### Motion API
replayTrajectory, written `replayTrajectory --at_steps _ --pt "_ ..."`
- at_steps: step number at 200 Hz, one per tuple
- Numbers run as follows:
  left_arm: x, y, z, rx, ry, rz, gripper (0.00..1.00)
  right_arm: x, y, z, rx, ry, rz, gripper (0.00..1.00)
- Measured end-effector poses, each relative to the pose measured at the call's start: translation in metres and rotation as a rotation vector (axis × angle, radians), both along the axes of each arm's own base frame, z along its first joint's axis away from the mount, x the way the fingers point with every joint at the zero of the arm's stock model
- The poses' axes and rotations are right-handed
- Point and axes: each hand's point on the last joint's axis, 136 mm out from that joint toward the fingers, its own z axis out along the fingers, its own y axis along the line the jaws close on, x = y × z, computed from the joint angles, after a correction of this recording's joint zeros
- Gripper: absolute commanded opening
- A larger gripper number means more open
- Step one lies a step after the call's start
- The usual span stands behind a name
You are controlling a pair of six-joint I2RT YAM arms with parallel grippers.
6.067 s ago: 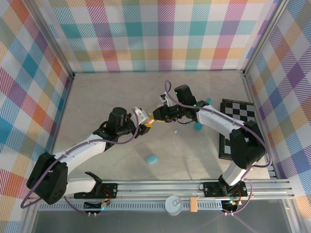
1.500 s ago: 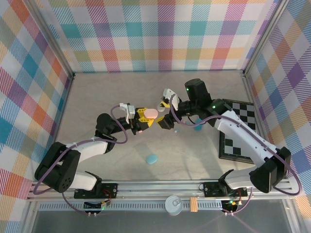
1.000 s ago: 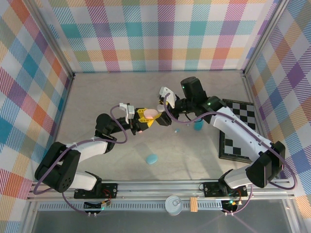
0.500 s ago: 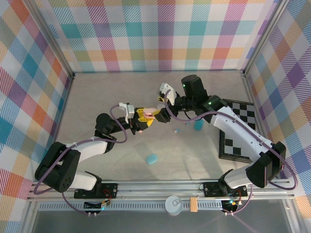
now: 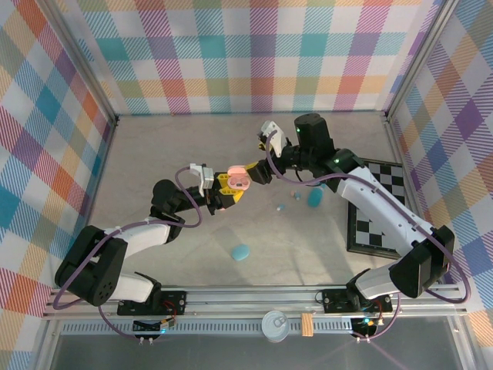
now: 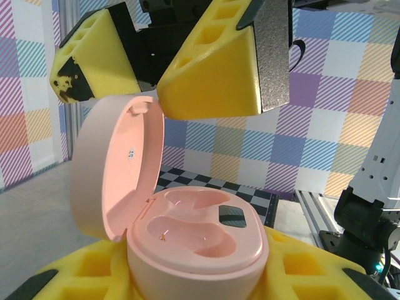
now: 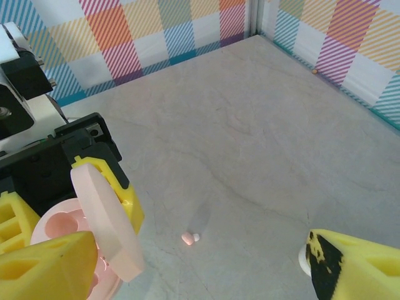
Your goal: Insert the wireless bluetooth earbuds into the charging case
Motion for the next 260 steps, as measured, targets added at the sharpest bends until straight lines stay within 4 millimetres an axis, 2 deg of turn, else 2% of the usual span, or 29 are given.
replayTrajectory --at_steps 30,57,80,99,116,126,153,196,221,260 --pt "0.000 0.000 0.000 0.000 0.000 0.001 0.32 -0.013 -0.001 0.008 0.042 -0.003 0.044 0.90" --pt "0.000 0.000 0.000 0.000 0.000 0.001 0.32 -0.030 -0.012 0.023 0.128 0.011 0.046 0.89" --pt "0.000 0.000 0.000 0.000 0.000 0.001 0.32 -0.024 -0.041 0.034 0.236 0.072 -0.056 0.86" --pt "0.000 0.001 0.001 -0.002 -0.004 0.003 0.32 -0.003 -0.074 0.026 0.310 0.183 -0.219 0.84" --pt "0.000 0.001 0.002 -0.003 -0.006 0.003 0.32 0.017 -0.102 0.005 0.344 0.299 -0.384 0.81" --pt "0.000 0.001 0.002 -0.003 -0.006 0.003 0.32 0.026 -0.116 -0.015 0.344 0.377 -0.481 0.78" --pt "0.000 0.001 0.002 -0.003 -0.007 0.003 0.31 0.034 -0.134 -0.065 0.299 0.563 -0.644 0.75" --pt "0.000 0.001 0.002 -0.003 -0.007 0.003 0.32 0.035 -0.133 -0.142 0.191 0.854 -0.752 0.71" --pt "0.000 0.001 0.002 -0.003 -0.006 0.003 0.31 0.025 -0.130 -0.185 0.161 1.026 -0.806 0.67" --pt "0.000 0.001 0.002 -0.004 -0.007 0.006 0.31 0.004 -0.112 -0.231 0.107 1.205 -0.859 0.58"
